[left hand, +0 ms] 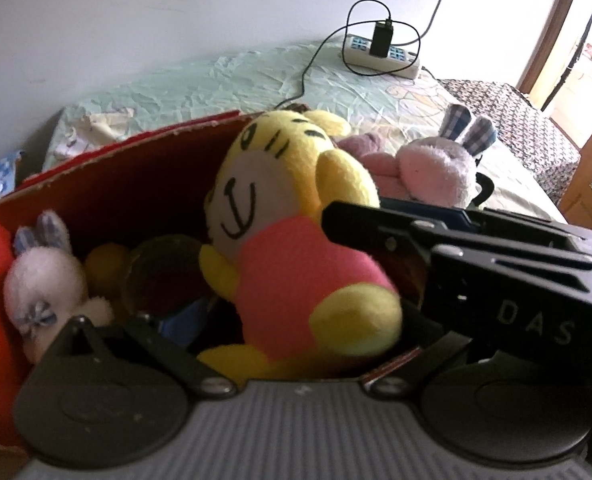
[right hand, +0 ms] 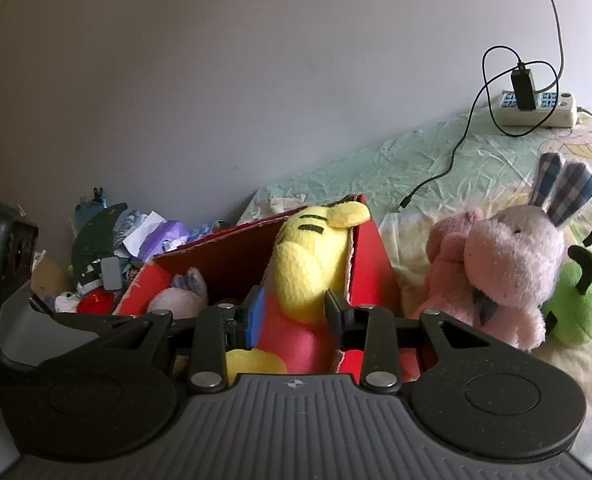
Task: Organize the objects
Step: 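Open the right tool to release the tiger inside the red box, then move the right tool toward the pink bunny and green plush, then close the right tool on the pink bunny with plaid ears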
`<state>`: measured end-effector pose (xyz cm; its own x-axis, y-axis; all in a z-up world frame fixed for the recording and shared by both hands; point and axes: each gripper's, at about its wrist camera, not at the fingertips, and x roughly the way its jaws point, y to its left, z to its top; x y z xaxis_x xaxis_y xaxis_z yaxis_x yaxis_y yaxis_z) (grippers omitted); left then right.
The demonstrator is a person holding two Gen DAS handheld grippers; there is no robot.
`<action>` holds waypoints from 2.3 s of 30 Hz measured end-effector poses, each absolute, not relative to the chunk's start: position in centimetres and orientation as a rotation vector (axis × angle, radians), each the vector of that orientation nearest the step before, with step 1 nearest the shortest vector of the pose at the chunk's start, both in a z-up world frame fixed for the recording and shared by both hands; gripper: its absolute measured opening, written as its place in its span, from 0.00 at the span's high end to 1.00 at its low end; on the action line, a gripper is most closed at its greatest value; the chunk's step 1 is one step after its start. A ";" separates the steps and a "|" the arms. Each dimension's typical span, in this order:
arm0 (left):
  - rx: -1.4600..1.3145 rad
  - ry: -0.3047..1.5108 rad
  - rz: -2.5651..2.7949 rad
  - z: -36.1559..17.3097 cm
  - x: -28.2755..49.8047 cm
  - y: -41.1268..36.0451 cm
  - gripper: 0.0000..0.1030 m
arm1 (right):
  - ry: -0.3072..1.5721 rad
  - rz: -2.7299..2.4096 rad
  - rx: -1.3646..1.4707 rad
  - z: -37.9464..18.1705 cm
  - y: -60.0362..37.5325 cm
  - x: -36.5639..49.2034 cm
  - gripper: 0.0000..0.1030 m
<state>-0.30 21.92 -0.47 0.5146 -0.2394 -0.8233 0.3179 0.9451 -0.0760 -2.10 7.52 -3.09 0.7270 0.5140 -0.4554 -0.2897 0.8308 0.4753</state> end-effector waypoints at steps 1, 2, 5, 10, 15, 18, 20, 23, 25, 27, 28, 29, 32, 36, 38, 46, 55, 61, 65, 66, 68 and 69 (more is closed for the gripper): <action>0.091 0.971 -0.329 -0.4 -0.4 21.9 0.01 | 0.611 0.457 0.393 -3.1 7.5 -2.2 0.65; 0.094 0.967 -0.321 -0.3 -0.6 21.8 0.01 | 0.611 0.461 0.397 -3.1 7.4 -2.2 0.65; 0.102 0.955 -0.295 0.0 -1.0 21.7 0.01 | 0.615 0.474 0.408 -3.1 7.3 -2.4 0.65; 0.100 0.945 -0.253 0.3 -1.7 21.9 0.01 | 0.622 0.494 0.424 -3.1 7.0 -2.7 0.65; 0.086 0.942 -0.211 0.4 -2.2 21.8 0.01 | 0.629 0.513 0.445 -3.3 6.3 -2.9 0.65; 0.077 0.940 -0.187 0.5 -2.5 21.7 0.01 | 0.624 0.523 0.457 -3.3 5.7 -3.1 0.65; 0.072 0.941 -0.173 0.7 -2.6 21.6 0.01 | 0.621 0.530 0.466 -3.3 5.2 -3.2 0.65; 0.064 0.941 -0.159 1.1 -2.9 21.3 0.01 | 0.608 0.536 0.480 -3.1 4.2 -3.4 0.65; 0.061 0.933 -0.157 1.5 -3.2 21.0 0.01 | 0.596 0.540 0.493 -3.0 3.3 -3.5 0.65; 0.060 0.922 -0.158 2.0 -3.5 20.5 0.01 | 0.587 0.538 0.506 -2.9 2.2 -3.8 0.65; 0.063 0.917 -0.159 2.2 -3.6 20.2 0.01 | 0.584 0.534 0.512 -2.9 1.7 -3.9 0.65; 0.068 0.912 -0.161 2.4 -3.7 19.9 0.01 | 0.579 0.529 0.521 -3.0 1.0 -4.1 0.65; 0.088 0.884 -0.172 3.2 -4.2 18.7 0.01 | 0.565 0.510 0.542 -3.0 -0.6 -4.5 0.65; 0.120 0.842 -0.228 4.0 -4.9 16.4 0.01 | 0.576 0.457 0.570 -3.6 -3.1 -4.6 0.64; 0.130 0.834 -0.256 4.0 -5.0 15.2 0.01 | 0.591 0.432 0.593 -4.1 -4.2 -4.7 0.62; 0.154 0.858 -0.337 2.7 -4.6 10.5 0.01 | 0.614 0.378 0.609 -4.8 -8.0 -4.8 0.61; 0.150 0.832 -0.379 1.0 -3.3 7.2 0.05 | 0.670 0.385 0.610 -5.8 -11.0 -3.8 0.56; 0.133 0.840 -0.354 -0.5 -1.7 6.4 0.12 | 0.715 0.470 0.608 -6.1 -11.4 -1.0 0.52; 0.147 0.834 -0.330 -1.2 -0.8 5.9 0.13 | 0.755 0.547 0.634 -6.6 -10.8 1.3 0.50; 0.154 0.832 -0.324 -1.3 -0.7 5.7 0.13 | 0.765 0.565 0.636 -6.7 -10.6 1.8 0.50; 0.166 0.833 -0.309 -1.7 -0.3 5.5 0.11 | 0.781 0.590 0.631 -7.0 -10.1 2.6 0.47; 0.168 0.837 -0.298 -1.9 0.0 5.5 0.11 | 0.788 0.595 0.627 -7.2 -9.8 3.1 0.47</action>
<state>0.04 5.48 -1.88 0.6313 -0.1937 -0.7509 0.3250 0.9452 0.0294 3.12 -9.84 -7.15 0.5657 0.6884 -0.4540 -0.2485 0.6673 0.7021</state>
